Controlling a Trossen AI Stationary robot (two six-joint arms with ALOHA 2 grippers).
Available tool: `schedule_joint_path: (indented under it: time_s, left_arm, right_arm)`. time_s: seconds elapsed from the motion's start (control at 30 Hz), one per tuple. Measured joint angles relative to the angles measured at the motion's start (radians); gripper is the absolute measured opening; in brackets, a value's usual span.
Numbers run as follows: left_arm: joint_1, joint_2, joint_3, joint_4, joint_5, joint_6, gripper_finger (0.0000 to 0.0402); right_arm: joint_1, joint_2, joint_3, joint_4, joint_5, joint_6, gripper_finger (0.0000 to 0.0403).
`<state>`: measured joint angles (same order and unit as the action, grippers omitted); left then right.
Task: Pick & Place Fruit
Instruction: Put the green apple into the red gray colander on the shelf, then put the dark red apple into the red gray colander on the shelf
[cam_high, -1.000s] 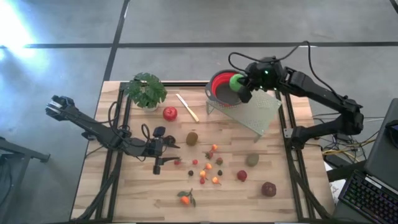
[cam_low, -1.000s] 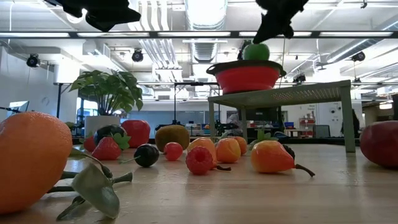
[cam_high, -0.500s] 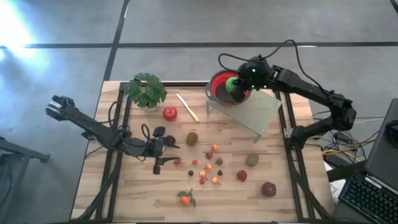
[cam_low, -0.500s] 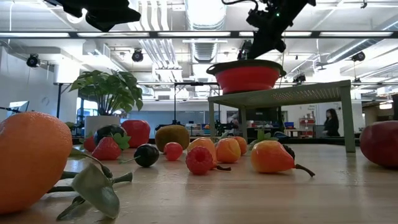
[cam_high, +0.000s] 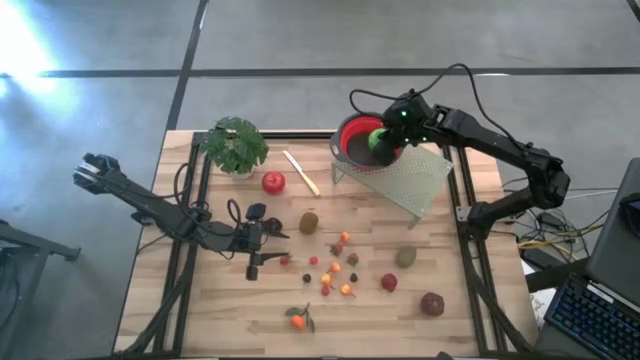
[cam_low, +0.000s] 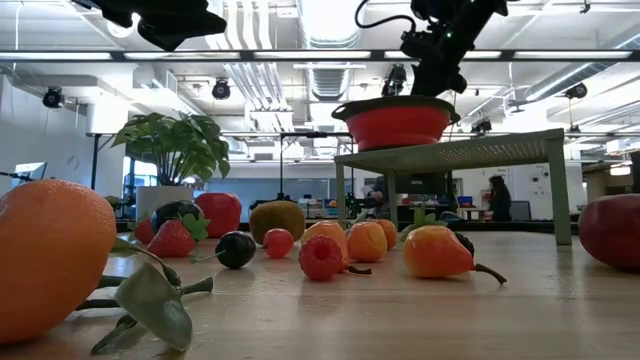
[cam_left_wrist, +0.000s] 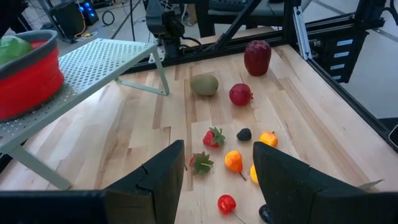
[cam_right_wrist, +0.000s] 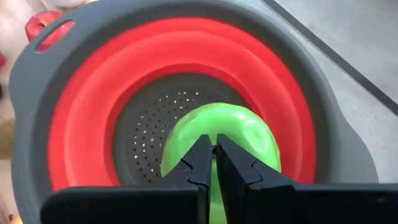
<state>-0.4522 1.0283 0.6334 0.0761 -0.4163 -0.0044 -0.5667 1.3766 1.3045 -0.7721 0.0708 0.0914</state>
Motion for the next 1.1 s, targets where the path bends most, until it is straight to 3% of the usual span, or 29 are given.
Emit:
schedule_joint_path:
  time_s: [0.37, 0.77, 1.1]
  left_arm:
    - [0.0, 0.0, 0.0, 0.0, 0.0, 0.0, 0.0197]
    - [0.0, 0.0, 0.0, -0.002, 0.0, 0.0, 0.0197]
    - [0.0, 0.0, 0.0, -0.005, 0.0, 0.0, 0.0197]
  right_arm:
    - [-0.001, 0.002, -0.001, -0.007, 0.011, 0.002, 0.0018]
    - [-0.003, -0.005, 0.012, -0.005, 0.052, -0.028, 0.0106]
    - [0.036, -0.06, 0.065, -0.004, 0.082, -0.043, 0.0135]
